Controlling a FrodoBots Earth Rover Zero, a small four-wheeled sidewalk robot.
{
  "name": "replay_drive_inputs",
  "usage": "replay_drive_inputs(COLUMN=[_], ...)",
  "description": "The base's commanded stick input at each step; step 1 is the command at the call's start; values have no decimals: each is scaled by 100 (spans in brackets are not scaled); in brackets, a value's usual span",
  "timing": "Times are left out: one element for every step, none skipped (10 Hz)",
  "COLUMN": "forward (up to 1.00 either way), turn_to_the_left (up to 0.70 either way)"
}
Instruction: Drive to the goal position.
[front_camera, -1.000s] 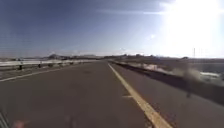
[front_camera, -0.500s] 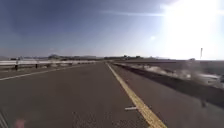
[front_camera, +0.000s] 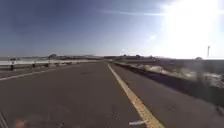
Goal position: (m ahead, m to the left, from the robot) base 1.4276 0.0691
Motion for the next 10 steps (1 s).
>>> replay_drive_inputs(forward=[70,70,70,70,70,70,70,70,70,70], turn_to_the_left=[0,0,0,0,0,0,0,0,0,0])
